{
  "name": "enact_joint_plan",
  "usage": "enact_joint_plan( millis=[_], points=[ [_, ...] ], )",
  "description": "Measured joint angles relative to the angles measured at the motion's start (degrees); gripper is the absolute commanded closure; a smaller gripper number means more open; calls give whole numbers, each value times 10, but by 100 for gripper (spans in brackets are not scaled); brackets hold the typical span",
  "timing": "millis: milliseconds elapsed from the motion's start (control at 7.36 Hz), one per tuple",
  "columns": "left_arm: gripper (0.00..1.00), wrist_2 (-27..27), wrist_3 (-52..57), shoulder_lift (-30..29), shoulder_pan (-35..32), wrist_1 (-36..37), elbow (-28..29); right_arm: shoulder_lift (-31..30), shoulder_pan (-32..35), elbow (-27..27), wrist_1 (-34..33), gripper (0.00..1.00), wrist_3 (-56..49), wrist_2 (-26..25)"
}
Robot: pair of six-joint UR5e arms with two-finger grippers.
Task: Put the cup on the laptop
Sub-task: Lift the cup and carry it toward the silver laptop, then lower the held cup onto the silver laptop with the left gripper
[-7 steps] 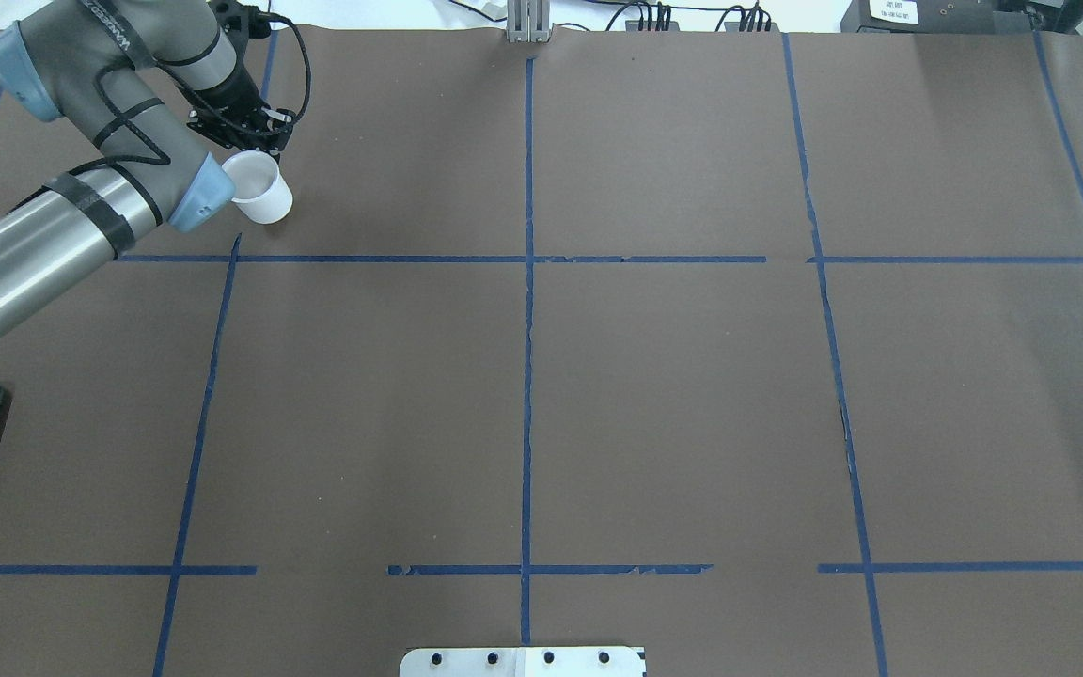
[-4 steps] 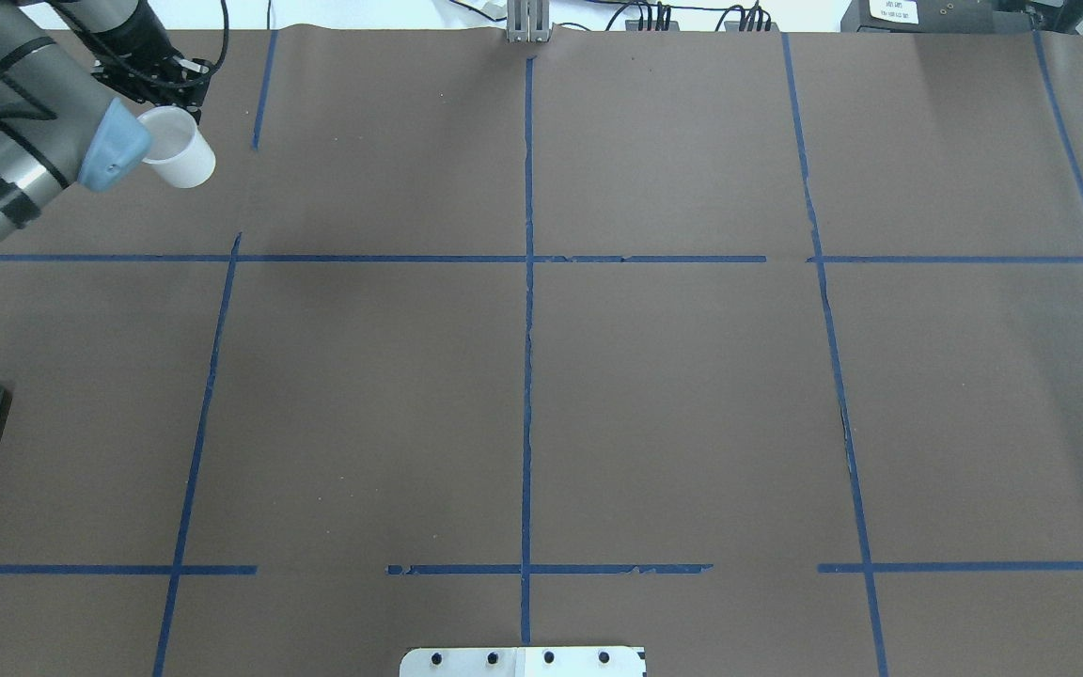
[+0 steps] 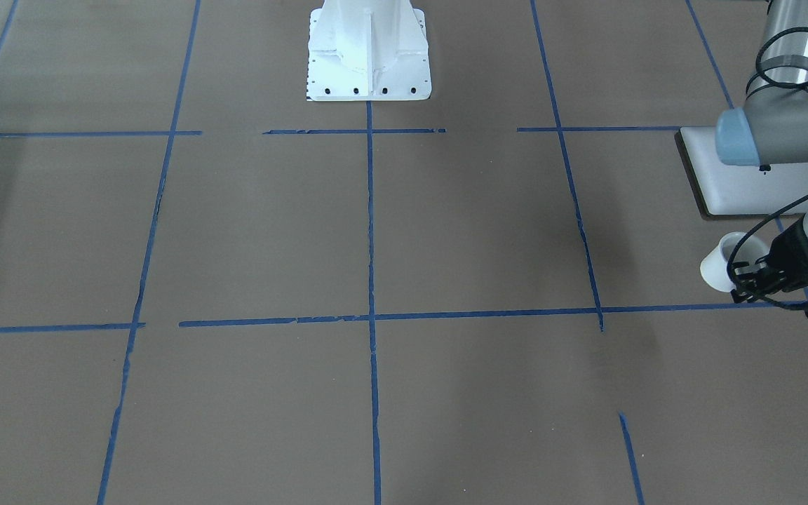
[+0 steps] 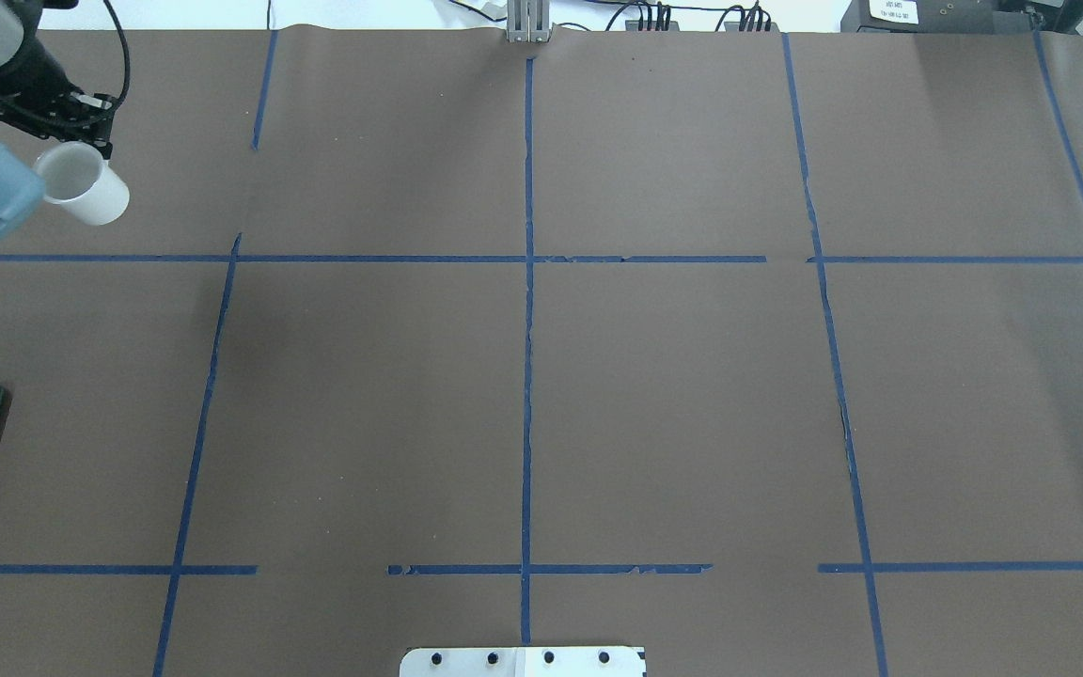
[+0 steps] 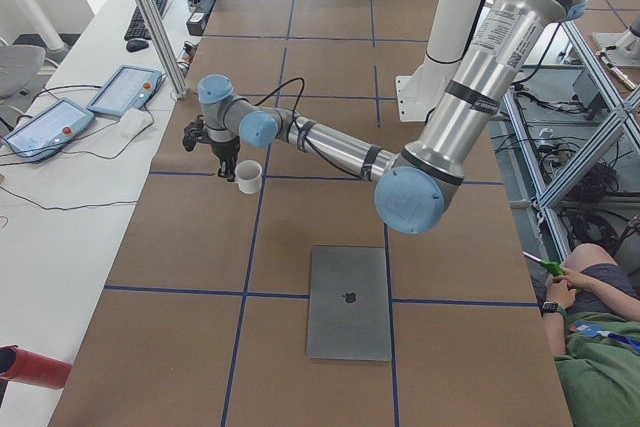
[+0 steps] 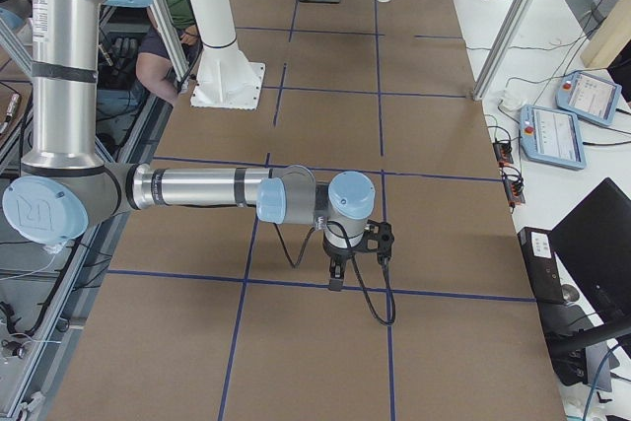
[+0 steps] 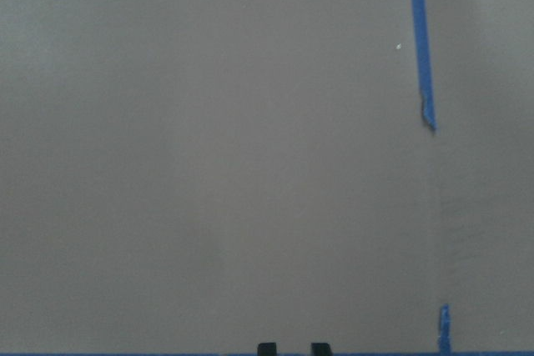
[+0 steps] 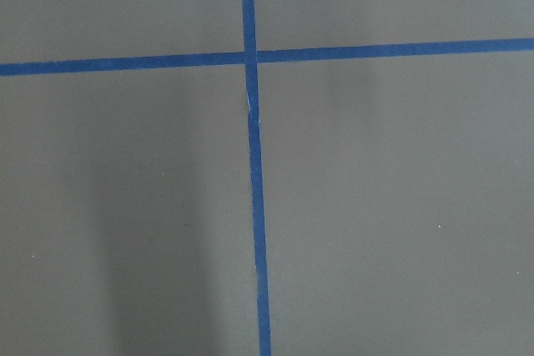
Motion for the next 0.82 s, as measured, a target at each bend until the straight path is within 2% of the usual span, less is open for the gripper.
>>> enact_joint_plan(
  millis=[408, 680, 816],
  points=[
    [100, -19, 55, 161, -41, -30, -71, 0, 0, 0, 0, 0, 0, 0],
    [100, -21, 54, 264, -52, -115, -81, 0, 0, 0, 0, 0, 0, 0],
    [100, -21, 47, 295, -53, -161, -71, 0, 0, 0, 0, 0, 0, 0]
  ],
)
